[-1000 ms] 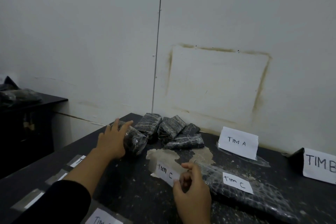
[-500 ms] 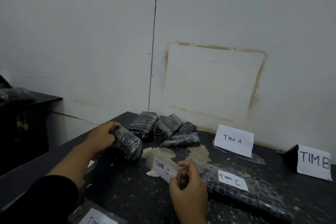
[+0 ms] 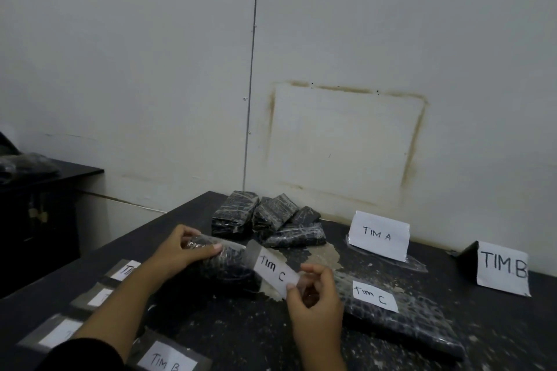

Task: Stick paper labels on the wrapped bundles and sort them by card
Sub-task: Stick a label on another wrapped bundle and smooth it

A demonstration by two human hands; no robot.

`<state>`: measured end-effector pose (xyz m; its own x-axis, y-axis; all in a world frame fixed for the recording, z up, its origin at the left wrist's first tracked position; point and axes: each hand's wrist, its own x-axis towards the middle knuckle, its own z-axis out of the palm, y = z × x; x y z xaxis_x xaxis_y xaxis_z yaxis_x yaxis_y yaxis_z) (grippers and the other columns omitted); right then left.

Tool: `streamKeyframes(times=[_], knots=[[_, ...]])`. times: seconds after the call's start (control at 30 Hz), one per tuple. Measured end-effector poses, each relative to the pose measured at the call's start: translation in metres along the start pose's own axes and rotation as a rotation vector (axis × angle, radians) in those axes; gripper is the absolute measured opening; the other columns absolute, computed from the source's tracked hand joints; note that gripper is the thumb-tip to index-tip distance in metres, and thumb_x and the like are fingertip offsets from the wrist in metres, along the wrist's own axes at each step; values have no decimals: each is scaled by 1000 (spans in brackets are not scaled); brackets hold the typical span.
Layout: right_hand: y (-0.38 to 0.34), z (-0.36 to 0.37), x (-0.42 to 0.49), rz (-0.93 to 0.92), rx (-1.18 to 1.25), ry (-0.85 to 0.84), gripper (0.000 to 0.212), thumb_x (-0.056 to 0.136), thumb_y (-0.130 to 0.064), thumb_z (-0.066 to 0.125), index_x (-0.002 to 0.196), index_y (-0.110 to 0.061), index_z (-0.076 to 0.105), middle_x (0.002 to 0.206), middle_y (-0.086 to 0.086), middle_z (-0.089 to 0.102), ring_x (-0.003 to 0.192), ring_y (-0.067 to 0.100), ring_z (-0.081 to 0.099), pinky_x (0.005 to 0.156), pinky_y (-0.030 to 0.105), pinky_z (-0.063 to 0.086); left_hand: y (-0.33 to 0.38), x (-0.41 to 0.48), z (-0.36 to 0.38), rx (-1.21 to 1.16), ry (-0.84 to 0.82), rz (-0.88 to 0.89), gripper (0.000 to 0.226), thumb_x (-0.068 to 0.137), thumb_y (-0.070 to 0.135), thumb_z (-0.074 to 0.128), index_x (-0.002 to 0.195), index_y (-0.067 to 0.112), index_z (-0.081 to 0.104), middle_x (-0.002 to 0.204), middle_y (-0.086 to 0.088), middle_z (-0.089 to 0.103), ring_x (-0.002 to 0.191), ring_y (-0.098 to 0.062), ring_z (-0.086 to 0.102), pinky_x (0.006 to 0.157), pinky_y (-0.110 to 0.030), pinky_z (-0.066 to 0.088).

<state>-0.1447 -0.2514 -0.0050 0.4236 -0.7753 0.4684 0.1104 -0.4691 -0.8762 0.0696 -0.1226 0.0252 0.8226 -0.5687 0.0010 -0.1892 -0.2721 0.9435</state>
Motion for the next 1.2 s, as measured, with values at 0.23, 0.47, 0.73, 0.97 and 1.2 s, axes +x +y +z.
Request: streamKeyframes(times=[0.23, 0.47, 0.73, 0.97, 1.2], knots=[[-8, -18, 14, 195, 232, 96, 28, 78, 5, 67, 87, -18, 55, 87, 8, 68, 79, 26, 66, 62, 42, 58, 12, -29, 14, -64, 55, 145, 82, 37, 62, 82, 107, 37, 47, 107, -1, 56, 91, -16, 59, 76, -34, 50], [-32, -81, 28, 237, 431, 51, 35, 77, 9, 65, 104, -10, 54, 81, 3, 69, 76, 16, 65, 53, 20, 53, 48, -49, 57, -414, 131, 231, 34, 65, 42, 82, 91, 34, 62, 116, -7, 60, 97, -26, 62, 68, -39, 56], [-27, -158, 32, 249, 423, 31, 104, 12, -50, 91, 106, -21, 59, 88, 12, 74, 79, 25, 71, 61, 33, 60, 63, -80, 147, -346, -12, 238, 21, 88, 44, 57, 91, 23, 60, 101, 11, 61, 91, -7, 54, 68, -24, 42], [-22, -184, 14, 304, 343, -132, 107, 17, -45, 93, 115, -22, 54, 83, 20, 73, 77, 29, 71, 64, 33, 57, 53, -89, 191, -321, -29, 279, 25, 77, 50, 45, 82, 31, 61, 91, 8, 65, 94, -15, 60, 86, -38, 45], [-24, -180, 7, 183, 132, -192, 63, 69, 6, 74, 119, -24, 50, 63, 11, 68, 66, 24, 68, 64, 25, 56, 50, -97, 188, -331, -97, 386, 37, 90, 51, 31, 96, 33, 63, 102, 9, 64, 92, -10, 62, 71, -25, 49]])
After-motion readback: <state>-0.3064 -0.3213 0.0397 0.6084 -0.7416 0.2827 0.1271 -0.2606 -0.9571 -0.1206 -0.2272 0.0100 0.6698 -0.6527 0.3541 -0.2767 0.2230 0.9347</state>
